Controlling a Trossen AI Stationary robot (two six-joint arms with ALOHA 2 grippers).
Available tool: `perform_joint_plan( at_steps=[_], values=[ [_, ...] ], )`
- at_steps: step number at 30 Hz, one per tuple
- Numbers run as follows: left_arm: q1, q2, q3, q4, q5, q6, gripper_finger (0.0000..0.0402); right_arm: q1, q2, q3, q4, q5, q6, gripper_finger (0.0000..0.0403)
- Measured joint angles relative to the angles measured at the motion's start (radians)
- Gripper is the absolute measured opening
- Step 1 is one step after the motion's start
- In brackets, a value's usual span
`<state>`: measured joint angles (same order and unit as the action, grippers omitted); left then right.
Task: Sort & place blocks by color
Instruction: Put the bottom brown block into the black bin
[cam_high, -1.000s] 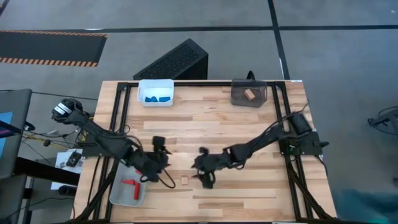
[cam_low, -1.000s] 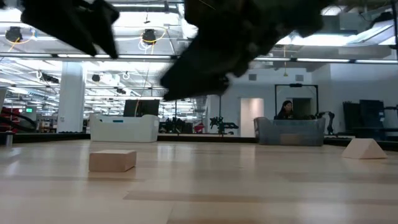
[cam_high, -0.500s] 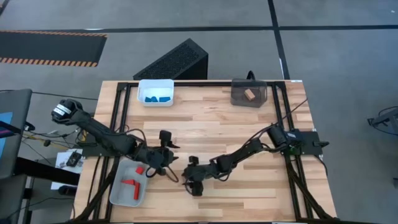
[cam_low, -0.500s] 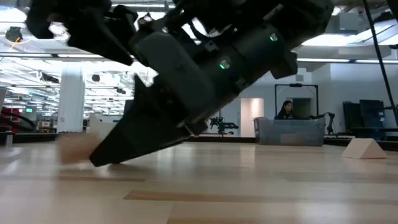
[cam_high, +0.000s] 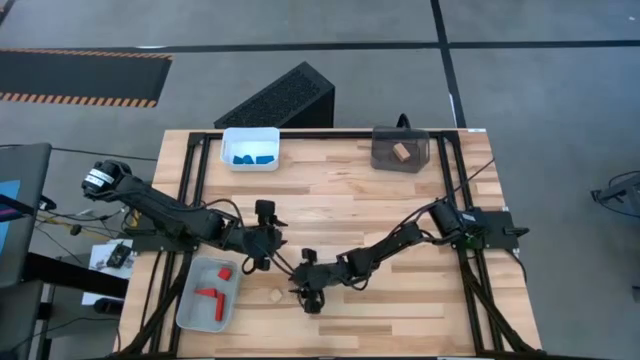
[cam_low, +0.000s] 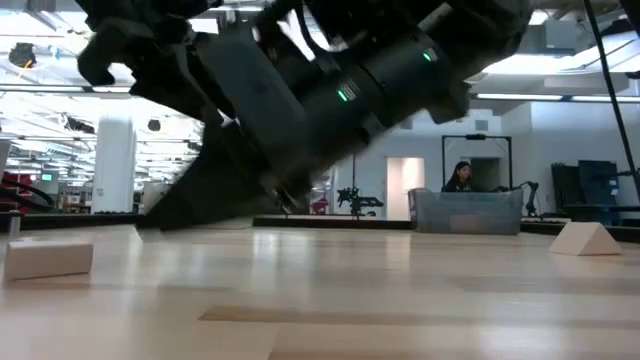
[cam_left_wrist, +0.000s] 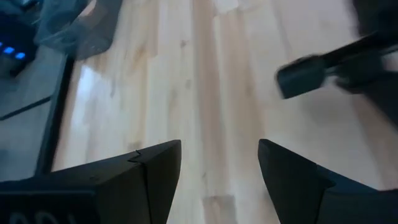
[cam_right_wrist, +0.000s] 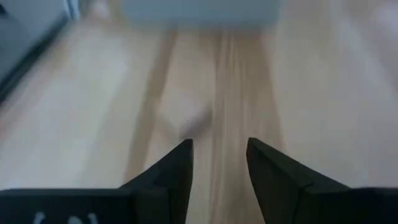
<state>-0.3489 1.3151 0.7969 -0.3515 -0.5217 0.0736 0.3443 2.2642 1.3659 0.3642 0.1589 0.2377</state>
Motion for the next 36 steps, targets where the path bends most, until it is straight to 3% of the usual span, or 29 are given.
perform_joint_plan(
  at_steps=[9, 14, 21, 29, 33, 36],
  values=[
    [0.0, 0.0, 0.0, -0.025, -0.042, -0.01, 0.0203, -0.009, 0.003, 0.002, 0.157, -0.021, -0.358, 0.0264],
    [0.0, 0.0, 0.0, -0.025, -0.043, -0.01, 0.0203, -0.053, 0.003, 0.003, 0.215, -0.148, -0.344, 0.0298],
    [0.0, 0.0, 0.0, 0.002, -0.078, -0.011, 0.0203, -0.081, 0.003, 0.004, 0.266, -0.291, -0.35, 0.0301],
    [0.0, 0.0, 0.0, 0.013, -0.316, -0.068, 0.0203, -0.084, 0.003, 0.031, 0.24, -0.239, -0.338, 0.0301],
    [0.0, -0.003, 0.0, 0.012, -0.461, -0.124, 0.0203, -0.082, 0.077, 0.128, 0.193, -0.252, -0.282, 0.0301],
    [0.0, -0.02, 0.001, -0.012, -0.506, -0.194, 0.0203, -0.067, 0.17, 0.212, 0.141, -0.286, -0.268, 0.0302]
  ],
)
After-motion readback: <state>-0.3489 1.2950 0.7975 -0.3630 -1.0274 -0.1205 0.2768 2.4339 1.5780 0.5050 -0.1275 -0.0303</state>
